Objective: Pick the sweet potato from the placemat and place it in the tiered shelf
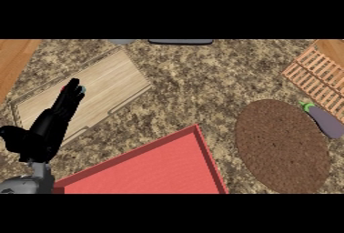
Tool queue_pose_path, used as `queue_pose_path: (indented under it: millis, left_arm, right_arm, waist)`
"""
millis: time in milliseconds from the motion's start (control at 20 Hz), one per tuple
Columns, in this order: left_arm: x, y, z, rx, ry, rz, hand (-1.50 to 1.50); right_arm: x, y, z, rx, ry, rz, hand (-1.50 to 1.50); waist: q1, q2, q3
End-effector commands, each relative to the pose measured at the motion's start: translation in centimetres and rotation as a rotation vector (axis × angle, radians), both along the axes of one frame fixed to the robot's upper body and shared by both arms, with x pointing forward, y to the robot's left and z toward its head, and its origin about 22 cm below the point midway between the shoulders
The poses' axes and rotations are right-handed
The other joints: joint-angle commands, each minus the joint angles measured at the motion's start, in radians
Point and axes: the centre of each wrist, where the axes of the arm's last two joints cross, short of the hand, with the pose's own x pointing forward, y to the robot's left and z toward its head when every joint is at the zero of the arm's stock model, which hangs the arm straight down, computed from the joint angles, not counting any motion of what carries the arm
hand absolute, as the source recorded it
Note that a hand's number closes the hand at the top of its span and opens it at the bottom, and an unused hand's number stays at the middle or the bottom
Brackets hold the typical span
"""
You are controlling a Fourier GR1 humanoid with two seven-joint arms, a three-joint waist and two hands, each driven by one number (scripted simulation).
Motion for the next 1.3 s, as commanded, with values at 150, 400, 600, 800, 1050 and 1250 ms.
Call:
queue_pose_path:
  millis: [150, 400, 600, 800, 1050, 1250]
  left_arm:
    - [0.2, 0.5, 1.0, 0.005, 0.0, 0.005, 0.0]
    - [-0.4, 1.3, 0.5, 0.011, -0.001, 0.009, 0.0]
    - [0.0, 1.4, 0.9, 0.005, 0.02, 0.024, 0.0]
    - [-0.2, 0.8, -0.2, -0.002, 0.014, 0.029, 0.0]
    - [-1.2, 0.2, -1.2, 0.001, 0.012, 0.013, 0.0]
    - [0.0, 1.1, 0.3, 0.013, -0.002, 0.025, 0.0]
  right_arm:
    - [-1.3, -2.5, -2.1, -0.079, -0.164, -0.263, 1.5]
    - [-3.7, -6.2, -7.2, -0.228, 0.555, -0.451, -1.5]
    - [-1.3, -3.2, 0.5, -0.101, 0.332, -0.5, -1.5]
    - [-1.1, -2.0, 2.3, -0.146, 0.185, -0.453, -1.5]
    - [-0.9, 0.2, 7.9, -0.105, -0.11, -0.414, -1.5]
    - [-1.6, 1.5, 11.6, -0.113, -0.31, -0.416, -1.5]
  waist:
    - [-0.002, 0.0, 0.0]
    - [-0.009, -0.003, -0.008]
    - [-0.023, -0.014, -0.002]
    - [-0.027, -0.013, -0.001]
    - [-0.016, -0.012, -0.001]
    - [-0.02, -0.012, -0.001]
